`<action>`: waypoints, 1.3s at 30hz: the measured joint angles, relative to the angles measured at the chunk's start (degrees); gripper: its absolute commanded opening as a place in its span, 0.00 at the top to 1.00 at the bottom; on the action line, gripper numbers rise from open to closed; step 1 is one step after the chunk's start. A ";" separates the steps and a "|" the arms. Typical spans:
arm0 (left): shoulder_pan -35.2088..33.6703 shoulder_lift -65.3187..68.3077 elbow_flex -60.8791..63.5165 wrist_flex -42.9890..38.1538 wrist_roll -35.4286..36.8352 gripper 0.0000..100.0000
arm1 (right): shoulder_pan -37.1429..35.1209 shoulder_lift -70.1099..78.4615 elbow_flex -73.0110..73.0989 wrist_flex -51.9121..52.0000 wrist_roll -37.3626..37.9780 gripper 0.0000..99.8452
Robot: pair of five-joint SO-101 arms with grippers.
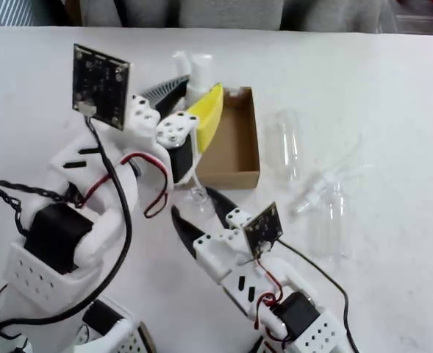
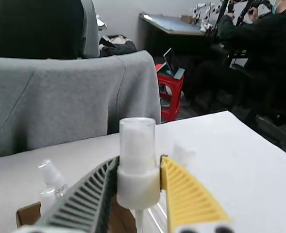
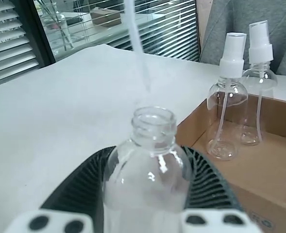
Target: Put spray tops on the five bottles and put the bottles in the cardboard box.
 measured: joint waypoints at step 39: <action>0.00 -0.88 7.38 -4.92 -7.21 0.98 | -0.18 0.00 0.00 0.44 0.00 0.94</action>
